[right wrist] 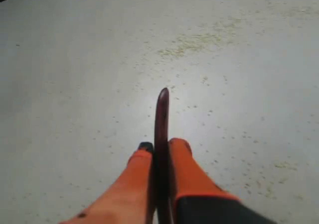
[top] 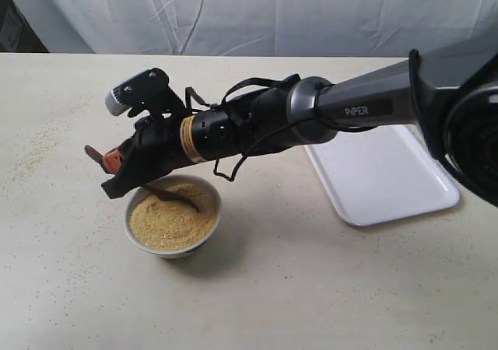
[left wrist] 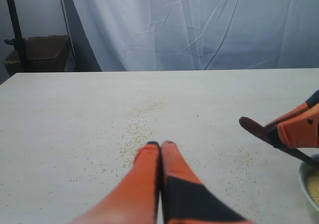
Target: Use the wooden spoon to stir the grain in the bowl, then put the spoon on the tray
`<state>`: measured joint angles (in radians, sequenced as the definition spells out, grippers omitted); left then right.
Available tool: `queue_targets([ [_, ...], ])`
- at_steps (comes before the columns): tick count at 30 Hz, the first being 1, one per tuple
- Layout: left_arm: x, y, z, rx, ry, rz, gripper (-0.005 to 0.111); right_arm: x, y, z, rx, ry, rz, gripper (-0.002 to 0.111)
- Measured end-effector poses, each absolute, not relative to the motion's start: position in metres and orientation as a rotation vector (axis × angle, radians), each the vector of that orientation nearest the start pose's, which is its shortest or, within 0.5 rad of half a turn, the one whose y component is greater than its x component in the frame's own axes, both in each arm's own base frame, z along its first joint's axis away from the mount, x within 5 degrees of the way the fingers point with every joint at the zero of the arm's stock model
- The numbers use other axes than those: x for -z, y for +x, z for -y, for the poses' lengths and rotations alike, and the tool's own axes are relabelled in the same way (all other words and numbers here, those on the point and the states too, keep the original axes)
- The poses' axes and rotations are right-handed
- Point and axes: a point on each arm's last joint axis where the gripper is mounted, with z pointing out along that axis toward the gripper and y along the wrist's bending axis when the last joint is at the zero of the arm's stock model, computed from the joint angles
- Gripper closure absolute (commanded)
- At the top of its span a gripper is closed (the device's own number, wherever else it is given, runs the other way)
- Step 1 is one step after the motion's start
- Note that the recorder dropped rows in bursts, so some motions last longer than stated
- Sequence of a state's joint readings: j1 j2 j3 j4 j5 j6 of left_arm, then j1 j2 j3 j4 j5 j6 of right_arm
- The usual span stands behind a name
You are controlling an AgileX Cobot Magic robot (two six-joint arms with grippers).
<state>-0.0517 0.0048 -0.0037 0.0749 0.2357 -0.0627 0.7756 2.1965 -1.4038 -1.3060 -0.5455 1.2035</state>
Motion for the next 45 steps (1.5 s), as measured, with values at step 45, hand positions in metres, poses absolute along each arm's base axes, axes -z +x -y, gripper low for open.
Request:
queue_targets([
  [45,-0.193,0.056,0.001,0.016,0.040,-1.719,0.107,-0.177,0.425,-0.071,-1.222,-0.153,-2.301,0.109],
])
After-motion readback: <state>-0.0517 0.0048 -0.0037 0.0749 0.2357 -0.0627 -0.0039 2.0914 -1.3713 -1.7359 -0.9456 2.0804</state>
